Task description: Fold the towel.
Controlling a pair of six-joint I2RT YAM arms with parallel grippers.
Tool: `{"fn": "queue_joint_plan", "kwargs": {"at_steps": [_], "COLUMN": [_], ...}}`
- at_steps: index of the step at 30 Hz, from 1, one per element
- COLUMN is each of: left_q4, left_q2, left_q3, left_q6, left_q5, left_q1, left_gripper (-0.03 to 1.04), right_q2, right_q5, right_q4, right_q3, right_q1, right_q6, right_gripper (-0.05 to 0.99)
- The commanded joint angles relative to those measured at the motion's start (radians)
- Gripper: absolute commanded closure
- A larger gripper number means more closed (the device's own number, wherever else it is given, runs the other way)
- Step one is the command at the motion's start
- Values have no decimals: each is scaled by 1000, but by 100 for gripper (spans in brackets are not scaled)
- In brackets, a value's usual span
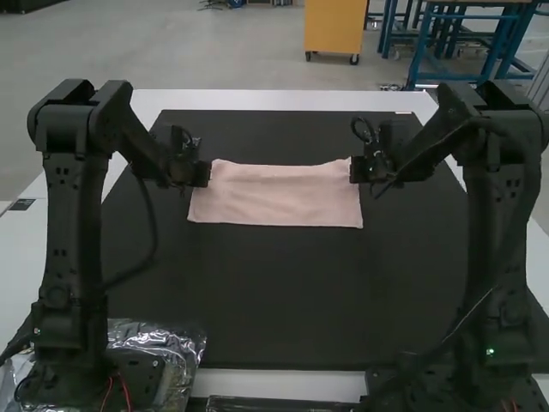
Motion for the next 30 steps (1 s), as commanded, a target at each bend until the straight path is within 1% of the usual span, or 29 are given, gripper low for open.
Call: {"fn": "queue_joint_plan", "kwargs": {"at_steps": [1, 4, 8, 10, 13, 18, 20, 23, 27, 28, 30], "left_q4": [-5, -28, -76, -97, -126, -134, -123, -85, -39, -34, 5], "left_q2": [-61, -68, -82, -85, -93, -125, -148, -189, -245, -263, -303], "left_q3": [16, 15, 12, 7, -7, -59, -90, -142, -203, -217, -255], "left_q6": [-12, -15, -18, -27, -29, -41, -39, -38, -38, -38, -38], "left_q5": [2, 12, 49, 58, 106, 138, 138, 132, 112, 103, 83], "left_q1": [37, 51, 63, 71, 91, 111, 111, 108, 103, 103, 103], "left_gripper": [99, 99, 99, 99, 99, 99, 99, 99, 99, 99, 99], "right_q2": [-81, -106, -133, -144, -159, -201, -216, -236, -259, -267, -282], "right_q5": [19, 15, 11, 6, 2, -11, -20, -29, -41, -41, -52], "right_q4": [8, -3, -8, -8, -8, -8, -8, -9, -11, -11, -9], "right_q3": [3, -11, -46, -68, -95, -135, -152, -177, -212, -221, -243], "right_q1": [-35, -41, -48, -55, -63, -72, -78, -81, -81, -81, -81], "right_q6": [18, 21, 21, 21, 24, 24, 24, 26, 30, 35, 45], "right_gripper": [96, 96, 96, 96, 96, 96, 96, 96, 96, 96, 96]}}
